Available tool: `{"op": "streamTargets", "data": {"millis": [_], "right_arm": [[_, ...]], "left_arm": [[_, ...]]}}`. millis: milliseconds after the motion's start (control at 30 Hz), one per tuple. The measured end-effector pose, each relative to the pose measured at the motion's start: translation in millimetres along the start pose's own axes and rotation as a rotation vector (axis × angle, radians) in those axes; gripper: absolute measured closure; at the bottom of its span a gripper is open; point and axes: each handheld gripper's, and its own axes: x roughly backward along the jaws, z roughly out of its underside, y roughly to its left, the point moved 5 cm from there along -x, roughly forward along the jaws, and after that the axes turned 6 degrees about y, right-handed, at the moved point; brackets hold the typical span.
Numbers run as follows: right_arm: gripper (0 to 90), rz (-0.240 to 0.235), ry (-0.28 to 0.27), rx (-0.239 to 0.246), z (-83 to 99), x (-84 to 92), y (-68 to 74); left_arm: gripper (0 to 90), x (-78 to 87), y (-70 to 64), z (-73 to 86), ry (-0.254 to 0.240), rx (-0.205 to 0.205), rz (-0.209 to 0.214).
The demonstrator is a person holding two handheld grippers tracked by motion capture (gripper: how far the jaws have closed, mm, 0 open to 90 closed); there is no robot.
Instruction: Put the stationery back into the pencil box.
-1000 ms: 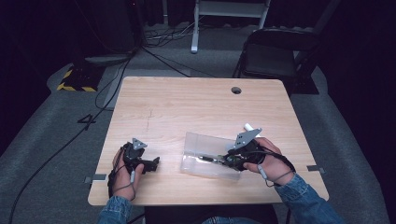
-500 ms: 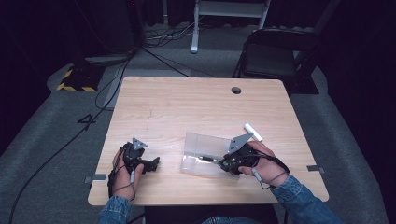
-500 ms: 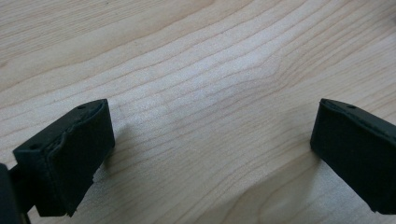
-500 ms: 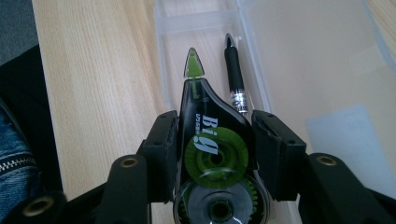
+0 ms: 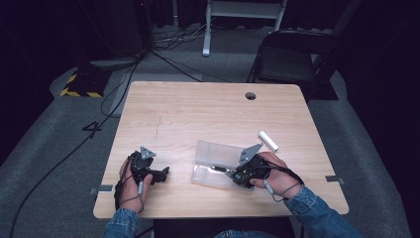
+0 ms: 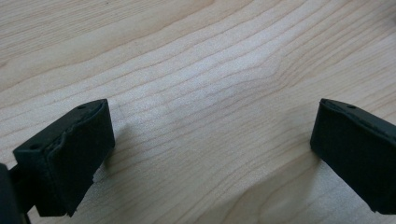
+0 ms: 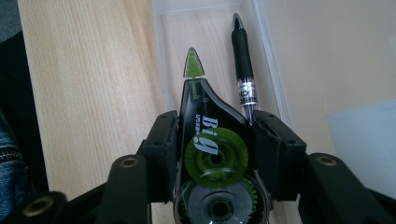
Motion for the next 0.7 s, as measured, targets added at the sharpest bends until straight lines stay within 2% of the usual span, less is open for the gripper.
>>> {"op": "streamTargets", "data": {"millis": [700], "right_arm": [[52.7,-0.026,0.033,0.006,2.3,-10.0,1.0]], "left_arm": [[0.1,0.0,0.0,0.0,0.0,0.0,0.0]]}}
